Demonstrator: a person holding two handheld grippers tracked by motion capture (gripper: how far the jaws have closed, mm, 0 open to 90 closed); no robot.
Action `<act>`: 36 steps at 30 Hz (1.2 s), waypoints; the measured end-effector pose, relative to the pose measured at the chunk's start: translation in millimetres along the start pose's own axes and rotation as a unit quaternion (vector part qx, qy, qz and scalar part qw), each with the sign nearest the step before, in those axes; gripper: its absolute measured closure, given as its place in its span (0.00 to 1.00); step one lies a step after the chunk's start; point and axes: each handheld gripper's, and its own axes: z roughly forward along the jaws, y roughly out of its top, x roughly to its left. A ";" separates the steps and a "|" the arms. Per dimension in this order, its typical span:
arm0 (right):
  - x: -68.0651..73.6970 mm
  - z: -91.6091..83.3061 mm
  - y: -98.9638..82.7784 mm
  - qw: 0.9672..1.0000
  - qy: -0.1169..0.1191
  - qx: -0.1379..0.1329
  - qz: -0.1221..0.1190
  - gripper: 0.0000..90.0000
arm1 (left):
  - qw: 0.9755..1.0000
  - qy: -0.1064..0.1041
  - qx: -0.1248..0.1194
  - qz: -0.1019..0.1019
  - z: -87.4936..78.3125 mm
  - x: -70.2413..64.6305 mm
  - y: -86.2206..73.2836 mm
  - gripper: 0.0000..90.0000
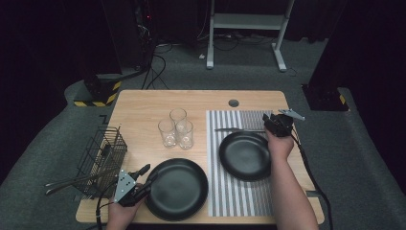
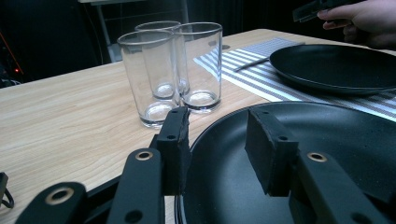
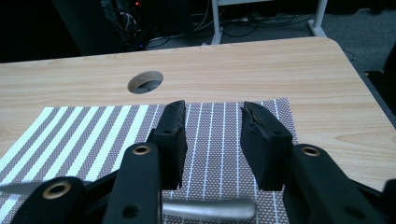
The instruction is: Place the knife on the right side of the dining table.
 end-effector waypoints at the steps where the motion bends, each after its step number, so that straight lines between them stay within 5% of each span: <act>1: 0.7 -0.5 -0.5 1.000 0.000 0.001 -0.002 0.67 | 1.000 0.000 0.000 0.000 -0.1 0.1 0.0 0.66; 36: 20.8 -68.6 -29.6 0.997 0.012 0.001 -0.072 0.71 | 1.000 0.001 0.009 -0.002 3.9 -1.4 2.2 0.67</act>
